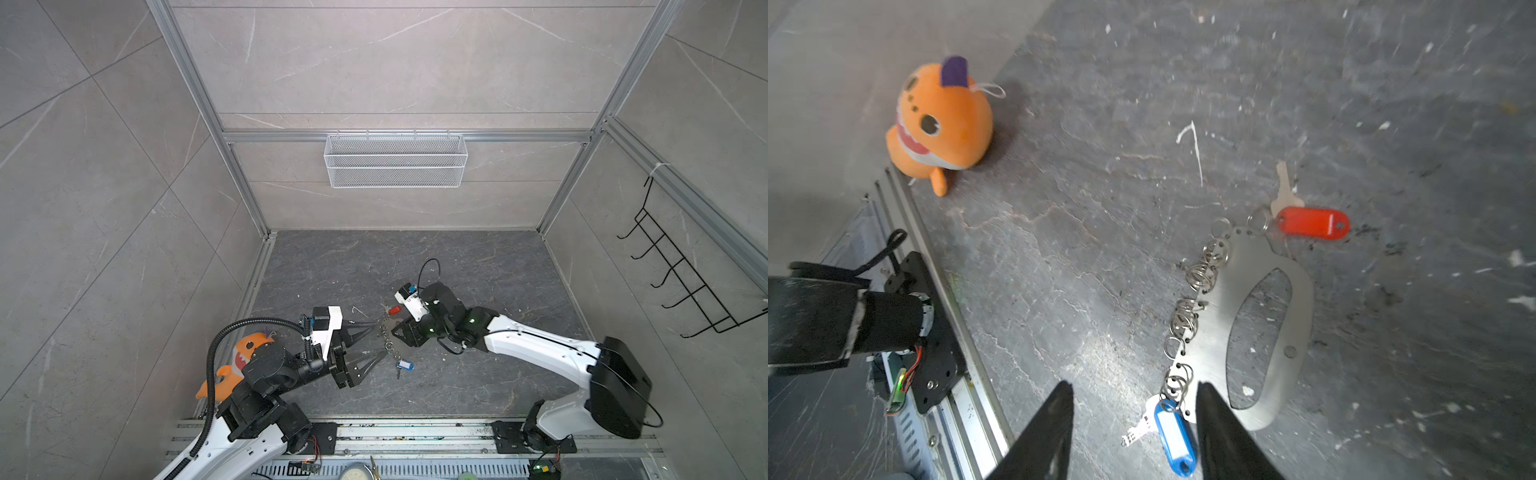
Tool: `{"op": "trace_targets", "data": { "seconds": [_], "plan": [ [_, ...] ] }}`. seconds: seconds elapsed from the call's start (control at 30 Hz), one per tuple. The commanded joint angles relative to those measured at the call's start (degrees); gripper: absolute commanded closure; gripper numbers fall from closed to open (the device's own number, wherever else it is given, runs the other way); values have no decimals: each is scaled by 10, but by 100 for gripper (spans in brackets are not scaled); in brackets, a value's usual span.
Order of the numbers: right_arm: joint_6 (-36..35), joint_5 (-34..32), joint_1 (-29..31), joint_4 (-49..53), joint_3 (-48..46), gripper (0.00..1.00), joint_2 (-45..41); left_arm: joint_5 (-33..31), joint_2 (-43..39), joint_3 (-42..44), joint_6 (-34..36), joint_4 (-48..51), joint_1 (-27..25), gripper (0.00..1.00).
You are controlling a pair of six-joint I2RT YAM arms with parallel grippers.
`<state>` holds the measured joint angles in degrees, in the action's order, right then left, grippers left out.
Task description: Remove the keys from the keyring
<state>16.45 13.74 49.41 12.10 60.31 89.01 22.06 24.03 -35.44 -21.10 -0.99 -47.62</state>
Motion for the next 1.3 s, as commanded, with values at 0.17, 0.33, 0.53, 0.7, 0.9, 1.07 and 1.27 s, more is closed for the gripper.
{"op": "trace_targets", "data": {
  "seconds": [0.17,0.33,0.53,0.7,0.9,1.07,1.27],
  "plan": [
    [58,-44,-16,13,111,53,174,-45,-3,34,-38,-41,-1,26],
    [75,-64,-26,8,141,55,225,-77,-13,51,-53,-30,-1,26],
    [102,-60,-43,5,174,60,280,-85,-24,67,-64,-33,-2,26],
    [113,-61,-49,-3,190,65,308,-81,-24,69,-64,-32,-1,26],
    [112,-49,-52,-15,193,70,317,-80,-24,72,-64,-33,-1,26],
    [113,-50,-52,-15,195,72,324,-80,-22,72,-63,-33,-1,26],
    [93,-48,-52,-14,202,72,325,-83,-21,73,-63,-33,-1,26]
  ]
}}
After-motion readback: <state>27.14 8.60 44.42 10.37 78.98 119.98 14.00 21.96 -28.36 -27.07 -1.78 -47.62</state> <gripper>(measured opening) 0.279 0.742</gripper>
